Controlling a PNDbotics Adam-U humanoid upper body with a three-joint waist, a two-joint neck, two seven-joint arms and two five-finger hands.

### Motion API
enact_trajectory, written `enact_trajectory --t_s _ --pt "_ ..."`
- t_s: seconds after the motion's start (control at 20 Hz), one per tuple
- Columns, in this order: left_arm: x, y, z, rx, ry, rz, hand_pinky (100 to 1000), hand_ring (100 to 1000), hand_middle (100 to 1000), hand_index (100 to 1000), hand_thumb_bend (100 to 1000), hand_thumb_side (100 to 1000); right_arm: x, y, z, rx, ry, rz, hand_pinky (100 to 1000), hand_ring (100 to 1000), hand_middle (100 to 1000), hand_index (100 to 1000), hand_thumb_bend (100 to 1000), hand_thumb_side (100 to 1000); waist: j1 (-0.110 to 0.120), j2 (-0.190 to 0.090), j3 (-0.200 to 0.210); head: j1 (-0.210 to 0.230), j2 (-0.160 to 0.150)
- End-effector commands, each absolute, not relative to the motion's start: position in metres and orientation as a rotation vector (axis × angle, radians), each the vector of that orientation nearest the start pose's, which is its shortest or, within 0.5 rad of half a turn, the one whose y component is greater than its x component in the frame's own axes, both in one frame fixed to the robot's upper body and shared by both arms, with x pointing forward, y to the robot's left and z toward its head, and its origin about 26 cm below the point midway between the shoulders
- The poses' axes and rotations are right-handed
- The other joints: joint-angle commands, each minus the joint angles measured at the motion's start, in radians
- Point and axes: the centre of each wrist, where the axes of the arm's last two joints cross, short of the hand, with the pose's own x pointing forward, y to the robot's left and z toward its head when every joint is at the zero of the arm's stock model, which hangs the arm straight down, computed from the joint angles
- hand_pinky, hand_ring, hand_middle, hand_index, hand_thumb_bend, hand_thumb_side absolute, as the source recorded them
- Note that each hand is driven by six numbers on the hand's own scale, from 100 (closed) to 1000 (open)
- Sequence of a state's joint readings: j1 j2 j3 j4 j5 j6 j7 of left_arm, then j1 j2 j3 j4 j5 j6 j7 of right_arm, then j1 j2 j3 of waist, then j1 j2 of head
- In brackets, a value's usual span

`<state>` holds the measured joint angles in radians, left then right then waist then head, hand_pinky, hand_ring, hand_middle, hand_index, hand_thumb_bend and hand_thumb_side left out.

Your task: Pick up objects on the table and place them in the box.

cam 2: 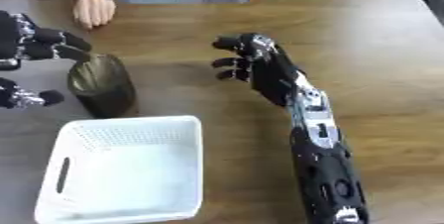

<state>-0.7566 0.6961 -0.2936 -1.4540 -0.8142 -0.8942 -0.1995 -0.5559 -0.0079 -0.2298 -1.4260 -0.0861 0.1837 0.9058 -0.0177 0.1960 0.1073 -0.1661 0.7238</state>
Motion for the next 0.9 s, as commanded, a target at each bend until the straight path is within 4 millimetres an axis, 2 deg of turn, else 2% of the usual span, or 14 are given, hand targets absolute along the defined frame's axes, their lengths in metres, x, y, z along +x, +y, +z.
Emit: enact_trajectory --t_s 0.05,0.5,0.8,0.85,0.9 --pt "0.403 0.281 0.253 -0.727 1.989 2.211 100 141 774 885 252 224 0.403 -0.234 0.133 0.748 -1.714 0.713 780 830 959 943 100 1000 0.002 -0.013 0.002 0.008 -0.011" --pt "0.401 0.276 0.248 -0.687 1.991 2.231 100 141 739 854 241 226 0.403 -0.235 0.133 0.747 -1.713 0.711 779 830 960 942 100 1000 0.003 -0.012 0.001 0.004 -0.009" --pt "0.401 0.278 0.244 -0.688 1.932 2.305 100 146 730 848 277 250 0.403 -0.235 0.133 0.746 -1.712 0.713 779 829 960 942 100 1000 0.005 -0.01 -0.002 0.004 -0.01" --pt "0.401 0.278 0.243 -0.692 1.915 2.322 100 147 730 848 304 241 0.403 -0.235 0.134 0.745 -1.712 0.714 779 829 960 942 100 1000 0.005 -0.01 -0.002 0.004 -0.01" --pt "0.401 0.279 0.242 -0.696 1.901 2.337 100 147 728 848 292 260 0.403 -0.235 0.134 0.745 -1.713 0.715 779 829 960 942 100 1000 0.005 -0.009 -0.002 0.004 -0.009"
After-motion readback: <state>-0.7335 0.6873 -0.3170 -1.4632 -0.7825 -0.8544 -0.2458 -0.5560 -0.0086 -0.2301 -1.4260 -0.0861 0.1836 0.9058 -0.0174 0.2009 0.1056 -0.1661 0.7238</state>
